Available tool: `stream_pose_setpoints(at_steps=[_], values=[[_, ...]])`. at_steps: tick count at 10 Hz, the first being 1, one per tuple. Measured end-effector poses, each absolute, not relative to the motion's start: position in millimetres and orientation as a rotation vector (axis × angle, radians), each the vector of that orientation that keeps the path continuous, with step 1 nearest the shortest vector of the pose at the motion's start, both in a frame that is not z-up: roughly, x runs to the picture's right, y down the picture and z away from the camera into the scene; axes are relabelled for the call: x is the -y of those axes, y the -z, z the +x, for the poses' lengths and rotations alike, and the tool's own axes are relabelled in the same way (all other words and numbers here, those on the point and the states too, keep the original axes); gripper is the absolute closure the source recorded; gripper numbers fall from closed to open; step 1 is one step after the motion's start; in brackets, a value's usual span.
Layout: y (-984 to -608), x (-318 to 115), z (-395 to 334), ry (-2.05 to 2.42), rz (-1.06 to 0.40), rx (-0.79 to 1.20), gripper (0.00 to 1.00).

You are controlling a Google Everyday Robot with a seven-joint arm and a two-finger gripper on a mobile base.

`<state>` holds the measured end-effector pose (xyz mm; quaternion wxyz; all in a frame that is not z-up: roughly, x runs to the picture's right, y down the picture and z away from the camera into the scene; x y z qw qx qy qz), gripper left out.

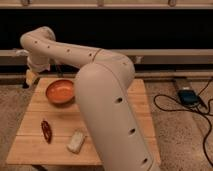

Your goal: Place the pepper in the ceramic bowl

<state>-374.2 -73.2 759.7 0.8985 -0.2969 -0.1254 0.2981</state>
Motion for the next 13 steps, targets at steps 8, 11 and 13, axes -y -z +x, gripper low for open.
stream_pose_setpoints(at_steps=[8,11,13], values=[[-770.9,10.5,-482.5,-0.675,-0.789,0.396,0.2],[-773.0,3.7,-482.9,-0.698,-0.796,0.408,0.2],[-772.0,3.8,-484.6,-0.696,-0.797,0.408,0.2]])
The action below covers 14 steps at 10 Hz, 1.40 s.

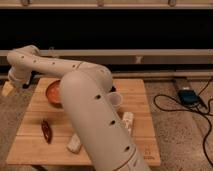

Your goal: Place the pepper in the ceramic bowl

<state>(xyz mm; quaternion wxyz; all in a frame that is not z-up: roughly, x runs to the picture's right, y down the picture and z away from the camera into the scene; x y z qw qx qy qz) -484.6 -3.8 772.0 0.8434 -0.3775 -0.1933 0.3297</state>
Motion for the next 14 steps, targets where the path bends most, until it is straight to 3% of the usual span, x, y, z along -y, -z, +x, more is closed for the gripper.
stream_pose_setpoints(at_steps=[3,7,11,14], values=[[-770.3,-10.0,-495.4,-0.632,-0.81,0.367,0.2],[-763.9,-85.0,-510.3,-0.585,-0.86,0.308,0.2],[-799.0,-171.6,-503.5,-0.634,-0.903,0.177,0.2],[-826.2,-196.9,-455.6,-0.735,-0.878,0.085,0.2]])
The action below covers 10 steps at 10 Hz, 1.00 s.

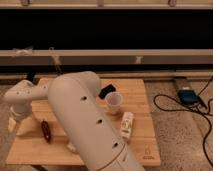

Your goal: Place the pepper in the ceramic bowl

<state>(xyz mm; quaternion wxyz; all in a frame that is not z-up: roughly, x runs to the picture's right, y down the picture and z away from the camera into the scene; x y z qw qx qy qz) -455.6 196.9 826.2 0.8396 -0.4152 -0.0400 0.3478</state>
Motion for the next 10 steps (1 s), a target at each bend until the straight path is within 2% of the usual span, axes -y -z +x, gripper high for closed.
stream_pose_setpoints(at_steps=[3,6,8,10], values=[[-817.5,-196.5,-423.1,-0.814,-0.798,0.073,0.2],[-778.2,-175.1,-375.3,-0.853,-0.7,0.026,0.2],[-760.6,-168.0,-353.0,-0.864,-0.676,-0.009,0.2],[-759.8,-171.0,-350.3,-0.866,-0.674,-0.041,0.2]])
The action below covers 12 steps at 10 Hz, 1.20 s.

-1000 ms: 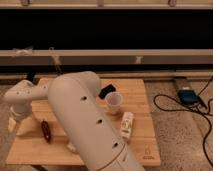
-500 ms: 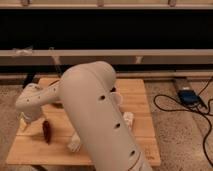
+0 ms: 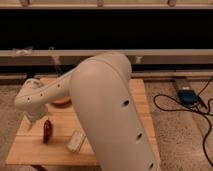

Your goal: Place the pepper in the ceramic bowl

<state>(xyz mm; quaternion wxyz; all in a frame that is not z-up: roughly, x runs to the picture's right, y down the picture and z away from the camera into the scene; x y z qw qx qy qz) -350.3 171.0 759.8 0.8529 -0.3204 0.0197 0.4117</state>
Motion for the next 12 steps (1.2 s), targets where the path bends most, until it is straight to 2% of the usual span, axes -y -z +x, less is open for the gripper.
stream_pose_setpoints(at_steps=[6,12], values=[[-798.8,-214.7,-375.6,-0.807,-0.716,-0.144,0.2],[-806.4,-241.6,-368.4,-0.789,-0.746,-0.224,0.2]])
